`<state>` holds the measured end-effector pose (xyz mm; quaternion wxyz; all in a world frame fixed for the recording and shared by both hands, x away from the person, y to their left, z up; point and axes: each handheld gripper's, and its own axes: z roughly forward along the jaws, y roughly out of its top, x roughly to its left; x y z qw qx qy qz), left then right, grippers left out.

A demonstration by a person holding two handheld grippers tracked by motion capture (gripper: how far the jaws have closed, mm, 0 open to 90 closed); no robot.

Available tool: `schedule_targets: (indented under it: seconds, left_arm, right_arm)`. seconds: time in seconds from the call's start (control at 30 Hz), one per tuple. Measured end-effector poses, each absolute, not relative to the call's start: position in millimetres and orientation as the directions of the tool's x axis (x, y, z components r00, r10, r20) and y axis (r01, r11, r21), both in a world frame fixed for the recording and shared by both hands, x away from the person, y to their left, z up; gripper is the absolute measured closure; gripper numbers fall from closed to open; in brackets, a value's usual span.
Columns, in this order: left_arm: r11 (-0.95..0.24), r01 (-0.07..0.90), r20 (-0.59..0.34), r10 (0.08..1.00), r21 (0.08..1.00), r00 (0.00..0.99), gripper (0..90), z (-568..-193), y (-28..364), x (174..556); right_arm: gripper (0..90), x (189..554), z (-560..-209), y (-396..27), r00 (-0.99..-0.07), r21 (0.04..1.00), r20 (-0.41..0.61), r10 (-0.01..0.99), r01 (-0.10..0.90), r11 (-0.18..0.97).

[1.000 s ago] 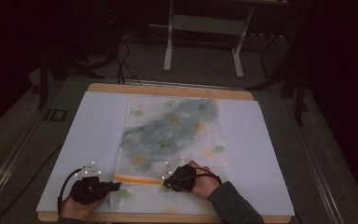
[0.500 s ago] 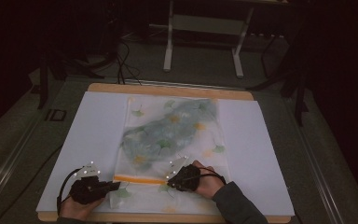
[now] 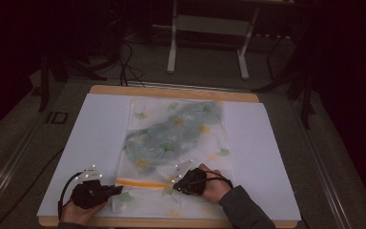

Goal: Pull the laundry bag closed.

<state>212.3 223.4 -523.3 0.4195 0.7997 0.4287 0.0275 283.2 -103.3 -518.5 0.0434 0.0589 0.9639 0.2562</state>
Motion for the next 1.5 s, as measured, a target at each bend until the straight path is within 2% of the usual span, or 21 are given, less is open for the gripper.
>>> schedule_targets:
  seconds: [0.63,0.93,1.5]
  left_arm:
    - [-0.278,0.667,-0.316,0.713,0.691,0.625,88.3,-523,223,212]
    - [-0.280,0.669,-0.319,0.711,0.689,0.627,88.3,-524,224,213]
    - [-0.282,0.665,-0.316,0.710,0.691,0.629,88.3,-523,224,213]
  right_arm:
    - [89.1,288,-517,-93,-0.991,0.454,-0.044,0.126,0.093,0.886]
    - [90.0,290,-518,-99,-0.990,0.491,-0.034,0.137,0.103,0.865]
    - [90.0,289,-516,-111,-0.989,0.472,-0.059,0.138,0.095,0.877]
